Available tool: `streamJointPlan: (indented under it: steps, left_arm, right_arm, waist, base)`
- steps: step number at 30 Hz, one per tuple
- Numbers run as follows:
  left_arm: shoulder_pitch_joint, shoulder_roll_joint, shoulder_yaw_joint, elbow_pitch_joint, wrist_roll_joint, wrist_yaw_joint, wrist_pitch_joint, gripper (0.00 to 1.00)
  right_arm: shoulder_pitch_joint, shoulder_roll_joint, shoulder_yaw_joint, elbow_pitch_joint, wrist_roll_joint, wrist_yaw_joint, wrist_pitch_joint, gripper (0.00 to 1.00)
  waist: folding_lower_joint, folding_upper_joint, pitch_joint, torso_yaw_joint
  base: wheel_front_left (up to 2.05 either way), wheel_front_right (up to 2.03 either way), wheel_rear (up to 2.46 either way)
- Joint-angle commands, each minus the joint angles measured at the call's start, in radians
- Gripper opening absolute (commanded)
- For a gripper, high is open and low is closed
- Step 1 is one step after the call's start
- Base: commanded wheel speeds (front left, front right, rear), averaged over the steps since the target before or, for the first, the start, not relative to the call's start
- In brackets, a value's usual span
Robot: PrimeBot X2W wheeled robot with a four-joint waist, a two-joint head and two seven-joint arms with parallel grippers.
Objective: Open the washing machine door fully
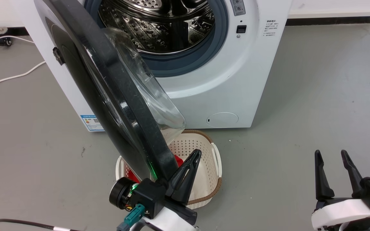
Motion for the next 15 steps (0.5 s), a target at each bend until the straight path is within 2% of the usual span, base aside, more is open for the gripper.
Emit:
streamJointPlan:
  steps: [1,15]
  left_arm:
    - [-0.004,0.011,0.017,0.013,-0.003,0.014,0.006,0.0]
    - [0.105,0.038,0.056,-0.039,-0.017,0.091,0.026,0.0]
  right_arm:
    - [-0.019,0.003,0.0,0.001,0.008,-0.001,-0.003,1.0]
    - [-0.005,0.003,0.008,0.025,0.019,-0.001,-0.013,1.0]
  waist:
    - [0.0,0.0,0.0,0.001]
    - [0.0,0.0,-0.027,0.027]
  base:
    - [0.0,0.0,0.0]
    - [0.0,0.0,0.0]
